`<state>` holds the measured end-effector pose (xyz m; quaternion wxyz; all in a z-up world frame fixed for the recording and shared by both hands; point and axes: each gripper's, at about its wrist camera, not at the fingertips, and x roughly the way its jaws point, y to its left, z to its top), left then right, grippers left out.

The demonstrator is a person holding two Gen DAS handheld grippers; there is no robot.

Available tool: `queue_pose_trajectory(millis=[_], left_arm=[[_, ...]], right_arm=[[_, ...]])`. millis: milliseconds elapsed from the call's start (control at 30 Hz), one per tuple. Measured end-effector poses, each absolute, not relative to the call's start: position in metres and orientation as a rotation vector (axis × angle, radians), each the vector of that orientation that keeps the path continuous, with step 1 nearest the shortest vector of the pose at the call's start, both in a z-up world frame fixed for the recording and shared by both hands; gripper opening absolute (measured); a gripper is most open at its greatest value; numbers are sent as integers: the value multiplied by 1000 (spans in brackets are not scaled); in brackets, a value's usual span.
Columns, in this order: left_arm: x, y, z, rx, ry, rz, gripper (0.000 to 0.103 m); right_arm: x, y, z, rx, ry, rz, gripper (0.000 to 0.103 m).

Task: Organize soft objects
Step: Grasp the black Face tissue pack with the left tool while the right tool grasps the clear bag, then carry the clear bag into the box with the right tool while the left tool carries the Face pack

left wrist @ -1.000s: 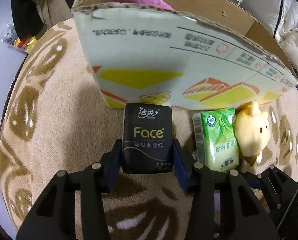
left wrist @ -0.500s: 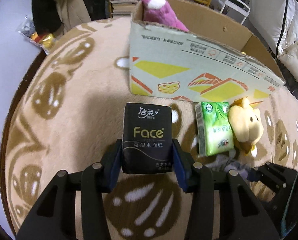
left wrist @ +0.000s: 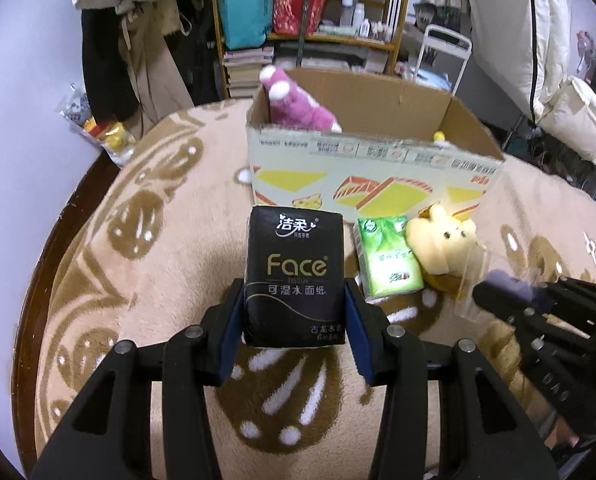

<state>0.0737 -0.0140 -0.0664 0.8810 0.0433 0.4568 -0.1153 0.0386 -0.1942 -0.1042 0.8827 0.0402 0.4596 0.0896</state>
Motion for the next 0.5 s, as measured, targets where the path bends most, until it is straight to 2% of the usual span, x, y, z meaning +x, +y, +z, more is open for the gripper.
queue_pose_trajectory(millis=[500], left_arm=[[55, -12, -4, 83, 654, -244, 45]], right_arm=[[27, -224, -36, 146, 711, 147, 12]])
